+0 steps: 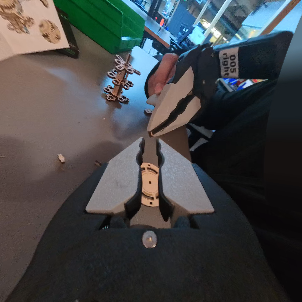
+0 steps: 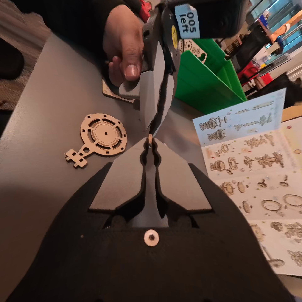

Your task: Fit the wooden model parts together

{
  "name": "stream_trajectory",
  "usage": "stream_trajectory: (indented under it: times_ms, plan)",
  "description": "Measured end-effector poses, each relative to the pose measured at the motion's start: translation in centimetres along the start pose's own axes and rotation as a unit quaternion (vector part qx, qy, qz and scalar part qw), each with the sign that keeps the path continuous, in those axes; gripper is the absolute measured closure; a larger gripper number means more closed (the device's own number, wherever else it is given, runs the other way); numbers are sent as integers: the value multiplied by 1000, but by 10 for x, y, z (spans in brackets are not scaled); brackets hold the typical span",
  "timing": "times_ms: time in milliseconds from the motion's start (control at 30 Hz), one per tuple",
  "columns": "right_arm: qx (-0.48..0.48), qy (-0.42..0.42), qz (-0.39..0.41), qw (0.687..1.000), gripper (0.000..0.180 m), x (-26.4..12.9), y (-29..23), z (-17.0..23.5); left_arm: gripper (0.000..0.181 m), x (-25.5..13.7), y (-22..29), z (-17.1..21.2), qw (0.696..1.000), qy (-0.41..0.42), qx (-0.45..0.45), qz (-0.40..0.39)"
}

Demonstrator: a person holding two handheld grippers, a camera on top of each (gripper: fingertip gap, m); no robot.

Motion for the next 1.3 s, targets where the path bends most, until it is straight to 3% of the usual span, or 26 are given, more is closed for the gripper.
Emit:
stream_trajectory:
  times_ms: [233, 367, 633, 767, 867, 1033, 1133, 1300]
  plan:
    - [-55, -14, 16, 998, 180, 0, -6, -2, 170, 7, 5, 2, 1000, -12, -7, 23]
    - [-74, -11, 27, 997, 180, -1, -7, -5, 180, 5, 4, 1, 1000, -7, -15, 27]
    - [-70, -12, 33, 997, 180, 0, -7, -5, 180, 5, 2, 1, 1000, -7, -7, 17]
    - [25, 1, 4, 1000, 158, 1, 0, -2, 180, 0, 2, -5, 1000, 20, 2, 19]
    - [144, 43, -19, 988, 159, -7, 16, -4, 180, -5, 10, -14, 998, 53, 29, 33]
    - [359, 168, -136, 908, 168, -24, 36, -14, 180, -16, 24, -33, 986, 128, 106, 33]
    - [402, 207, -169, 876, 170, -27, 39, -17, 180, -20, 28, -40, 978, 164, 129, 27]
    - [410, 212, -170, 871, 171, -21, 37, -24, 180, -17, 27, -40, 977, 168, 131, 22]
Point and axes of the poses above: each gripper's, where its closed fingertips meet, x out along the fingers, z out of its underside, y = z × x across the jaws, the point moved 4 cm from there along -x, back along the fingers, and after that the axes turned 2 degrees about -x, right-handed, at the moved point
